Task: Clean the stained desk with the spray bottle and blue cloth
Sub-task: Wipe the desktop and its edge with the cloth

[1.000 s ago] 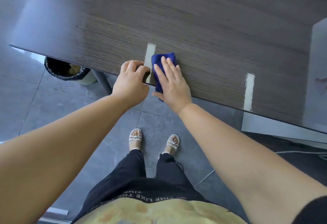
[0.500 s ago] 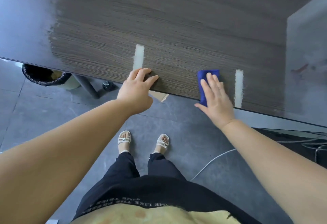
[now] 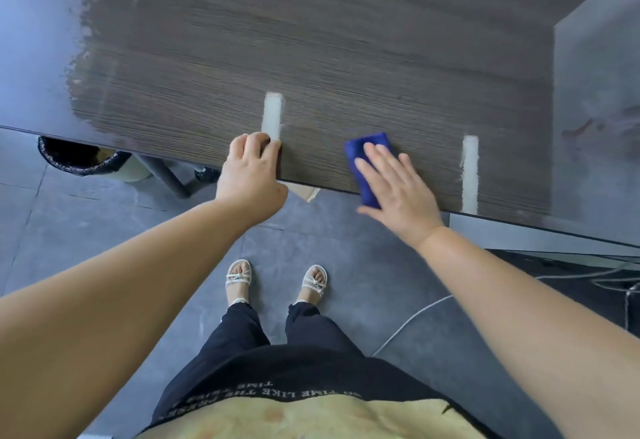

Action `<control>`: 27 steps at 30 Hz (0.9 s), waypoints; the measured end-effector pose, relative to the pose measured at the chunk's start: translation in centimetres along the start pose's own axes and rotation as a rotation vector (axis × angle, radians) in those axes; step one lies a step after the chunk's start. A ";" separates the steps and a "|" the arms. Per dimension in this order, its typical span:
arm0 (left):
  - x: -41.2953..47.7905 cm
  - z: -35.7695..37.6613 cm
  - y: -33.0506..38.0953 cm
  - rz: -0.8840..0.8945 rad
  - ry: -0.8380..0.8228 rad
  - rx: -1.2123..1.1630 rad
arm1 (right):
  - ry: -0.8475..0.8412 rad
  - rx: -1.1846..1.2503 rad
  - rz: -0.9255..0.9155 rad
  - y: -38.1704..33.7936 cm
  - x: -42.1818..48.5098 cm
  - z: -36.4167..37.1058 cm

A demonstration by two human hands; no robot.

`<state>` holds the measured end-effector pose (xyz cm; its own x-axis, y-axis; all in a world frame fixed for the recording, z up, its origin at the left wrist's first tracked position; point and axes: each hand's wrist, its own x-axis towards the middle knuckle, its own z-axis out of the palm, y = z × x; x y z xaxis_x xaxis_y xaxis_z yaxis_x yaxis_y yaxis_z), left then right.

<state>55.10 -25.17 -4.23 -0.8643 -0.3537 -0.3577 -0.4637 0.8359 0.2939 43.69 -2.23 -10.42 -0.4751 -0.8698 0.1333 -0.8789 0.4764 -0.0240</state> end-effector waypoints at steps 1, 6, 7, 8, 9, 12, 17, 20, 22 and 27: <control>-0.1 0.3 0.7 0.026 -0.001 0.010 | -0.011 -0.016 0.044 2.0 -2.1 -0.5; 0.0 1.8 3.8 0.149 -0.016 0.023 | -0.076 -0.049 0.175 4.9 -5.4 -1.5; 0.1 1.9 4.3 0.150 -0.011 0.024 | -0.071 -0.047 0.161 4.2 -4.5 -1.2; 0.1 2.0 4.4 0.142 -0.004 0.021 | -0.058 -0.039 0.130 3.0 -3.1 -0.8; 0.2 2.0 4.6 0.132 0.009 0.017 | -0.032 -0.020 0.088 1.8 -1.7 -0.3; 0.3 1.9 5.1 0.109 0.056 -0.013 | 0.046 0.046 0.000 -1.7 2.0 0.7; 0.8 1.9 7.4 0.119 0.036 -0.025 | 0.051 0.001 -0.091 1.6 -0.7 0.1; 1.1 2.6 9.9 0.198 -0.001 -0.005 | 0.004 -0.067 0.001 7.6 -6.5 -1.0; 1.4 3.4 11.7 0.253 -0.049 0.034 | -0.047 -0.105 0.123 11.5 -10.8 -2.2; 1.7 4.6 14.4 0.319 -0.118 0.099 | -0.152 -0.041 0.390 15.3 -15.5 -4.0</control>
<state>47.80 -11.82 -4.66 -0.9314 -0.0218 -0.3633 -0.1475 0.9352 0.3219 37.75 19.08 -8.94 -0.7756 -0.6307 -0.0261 -0.6308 0.7759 -0.0038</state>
